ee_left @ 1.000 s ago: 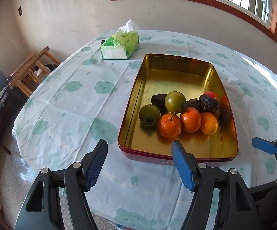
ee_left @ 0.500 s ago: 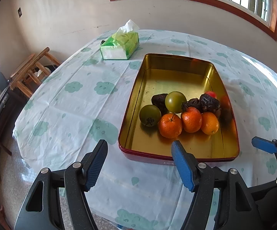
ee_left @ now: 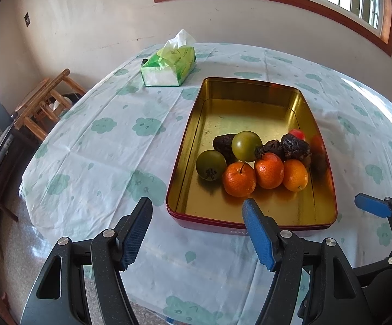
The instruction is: Organize fruits
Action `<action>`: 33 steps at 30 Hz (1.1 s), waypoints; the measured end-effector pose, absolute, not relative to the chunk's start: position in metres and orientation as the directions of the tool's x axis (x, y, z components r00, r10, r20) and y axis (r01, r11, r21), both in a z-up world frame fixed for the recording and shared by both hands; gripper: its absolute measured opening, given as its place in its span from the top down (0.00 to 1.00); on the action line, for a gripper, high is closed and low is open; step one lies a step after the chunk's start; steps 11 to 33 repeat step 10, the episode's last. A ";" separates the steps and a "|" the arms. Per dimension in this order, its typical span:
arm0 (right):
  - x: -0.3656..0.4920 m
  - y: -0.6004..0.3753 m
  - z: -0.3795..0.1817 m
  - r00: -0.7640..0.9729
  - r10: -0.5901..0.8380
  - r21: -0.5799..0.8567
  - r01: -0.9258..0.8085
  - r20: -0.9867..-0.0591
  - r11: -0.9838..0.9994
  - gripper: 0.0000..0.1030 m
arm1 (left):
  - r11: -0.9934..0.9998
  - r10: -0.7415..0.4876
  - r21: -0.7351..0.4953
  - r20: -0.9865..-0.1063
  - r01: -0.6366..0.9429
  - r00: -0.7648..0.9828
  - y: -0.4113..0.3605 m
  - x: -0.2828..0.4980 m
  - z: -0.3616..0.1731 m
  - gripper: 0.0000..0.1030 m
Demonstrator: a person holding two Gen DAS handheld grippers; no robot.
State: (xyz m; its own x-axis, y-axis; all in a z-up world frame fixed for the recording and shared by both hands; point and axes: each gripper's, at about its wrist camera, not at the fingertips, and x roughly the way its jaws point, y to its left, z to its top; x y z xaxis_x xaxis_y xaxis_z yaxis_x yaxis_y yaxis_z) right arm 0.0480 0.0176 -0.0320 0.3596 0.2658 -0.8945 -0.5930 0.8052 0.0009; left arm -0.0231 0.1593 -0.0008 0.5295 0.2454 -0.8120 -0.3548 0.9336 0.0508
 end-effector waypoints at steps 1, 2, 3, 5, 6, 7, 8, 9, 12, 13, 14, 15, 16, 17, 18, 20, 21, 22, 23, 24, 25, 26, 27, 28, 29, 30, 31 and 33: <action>0.047 0.018 -0.032 0.360 0.266 0.001 -0.592 -0.894 0.806 0.02 | 0.934 0.239 0.045 -0.814 -0.353 0.530 0.160 -0.023 -0.001 0.32; 0.047 0.017 -0.032 0.360 0.267 0.001 -0.593 -0.894 0.805 0.02 | 0.935 0.237 0.044 -0.815 -0.353 0.528 0.160 -0.022 -0.001 0.32; 0.047 0.017 -0.032 0.359 0.266 0.001 -0.594 -0.894 0.804 0.02 | 0.934 0.239 0.044 -0.815 -0.356 0.528 0.160 -0.022 -0.001 0.32; 0.047 0.017 -0.032 0.361 0.268 0.002 -0.593 -0.893 0.806 0.02 | 0.935 0.236 0.042 -0.816 -0.353 0.528 0.161 -0.022 -0.002 0.32; 0.047 0.017 -0.031 0.361 0.271 0.005 -0.593 -0.892 0.805 0.02 | 0.934 0.232 0.037 -0.817 -0.355 0.527 0.162 -0.022 -0.001 0.32; 0.048 0.017 -0.031 0.361 0.272 0.006 -0.591 -0.892 0.806 0.02 | 0.934 0.230 0.032 -0.817 -0.356 0.530 0.162 -0.023 -0.001 0.32; 0.048 0.016 -0.031 0.363 0.272 0.007 -0.589 -0.891 0.808 0.02 | 0.935 0.231 0.035 -0.815 -0.353 0.531 0.162 -0.023 -0.001 0.32; 0.049 0.015 -0.031 0.362 0.273 0.009 -0.588 -0.891 0.808 0.02 | 0.935 0.236 0.042 -0.815 -0.352 0.530 0.161 -0.022 0.000 0.32; 0.049 0.014 -0.031 0.361 0.275 0.011 -0.588 -0.891 0.809 0.02 | 0.935 0.236 0.042 -0.815 -0.353 0.529 0.161 -0.022 0.000 0.32; 0.049 0.014 -0.031 0.361 0.275 0.011 -0.588 -0.891 0.809 0.02 | 0.935 0.236 0.042 -0.815 -0.353 0.529 0.161 -0.022 0.000 0.32; 0.049 0.014 -0.031 0.361 0.275 0.011 -0.588 -0.891 0.809 0.02 | 0.935 0.236 0.042 -0.815 -0.353 0.529 0.161 -0.022 0.000 0.32; 0.049 0.014 -0.031 0.361 0.275 0.011 -0.588 -0.891 0.809 0.02 | 0.935 0.236 0.042 -0.815 -0.353 0.529 0.161 -0.022 0.000 0.32; 0.049 0.014 -0.031 0.361 0.275 0.011 -0.588 -0.891 0.809 0.02 | 0.935 0.236 0.042 -0.815 -0.353 0.529 0.161 -0.022 0.000 0.32; 0.049 0.014 -0.031 0.361 0.275 0.011 -0.588 -0.891 0.809 0.02 | 0.935 0.236 0.042 -0.815 -0.353 0.529 0.161 -0.022 0.000 0.32; 0.049 0.014 -0.031 0.361 0.275 0.011 -0.588 -0.891 0.809 0.02 | 0.935 0.236 0.042 -0.815 -0.353 0.529 0.161 -0.022 0.000 0.32; 0.049 0.014 -0.031 0.361 0.275 0.011 -0.588 -0.891 0.809 0.02 | 0.935 0.236 0.042 -0.815 -0.353 0.529 0.161 -0.022 0.000 0.32; 0.049 0.014 -0.031 0.361 0.275 0.011 -0.588 -0.891 0.809 0.02 | 0.935 0.236 0.042 -0.815 -0.353 0.529 0.161 -0.022 0.000 0.32; 0.049 0.014 -0.031 0.361 0.275 0.011 -0.588 -0.891 0.809 0.02 | 0.935 0.236 0.042 -0.815 -0.353 0.529 0.161 -0.022 0.000 0.32; 0.049 0.014 -0.031 0.361 0.275 0.011 -0.588 -0.891 0.809 0.02 | 0.935 0.236 0.042 -0.815 -0.353 0.529 0.161 -0.022 0.000 0.32; 0.049 0.014 -0.031 0.361 0.275 0.011 -0.588 -0.891 0.809 0.02 | 0.935 0.236 0.042 -0.815 -0.353 0.529 0.161 -0.022 0.000 0.32; 0.049 0.014 -0.031 0.361 0.275 0.011 -0.588 -0.891 0.809 0.02 | 0.935 0.236 0.042 -0.815 -0.353 0.529 0.161 -0.022 0.000 0.32; 0.049 0.014 -0.031 0.361 0.275 0.011 -0.588 -0.891 0.809 0.02 | 0.935 0.236 0.042 -0.815 -0.353 0.529 0.161 -0.022 0.000 0.32; 0.049 0.014 -0.031 0.361 0.275 0.011 -0.588 -0.891 0.809 0.02 | 0.935 0.236 0.042 -0.815 -0.353 0.529 0.161 -0.022 0.000 0.32; 0.049 0.014 -0.031 0.361 0.275 0.011 -0.588 -0.891 0.809 0.02 | 0.935 0.236 0.042 -0.815 -0.353 0.529 0.161 -0.022 0.000 0.32; 0.049 0.014 -0.031 0.361 0.275 0.011 -0.588 -0.891 0.809 0.02 | 0.935 0.236 0.042 -0.815 -0.353 0.529 0.161 -0.022 0.000 0.32; 0.049 0.014 -0.031 0.361 0.275 0.011 -0.588 -0.891 0.809 0.02 | 0.935 0.236 0.042 -0.815 -0.353 0.529 0.161 -0.022 0.000 0.32; 0.049 0.014 -0.031 0.361 0.275 0.011 -0.588 -0.891 0.809 0.02 | 0.935 0.236 0.042 -0.815 -0.353 0.529 0.161 -0.022 0.000 0.32; 0.049 0.014 -0.031 0.361 0.275 0.011 -0.588 -0.891 0.809 0.02 | 0.935 0.236 0.042 -0.815 -0.353 0.529 0.161 -0.022 0.000 0.32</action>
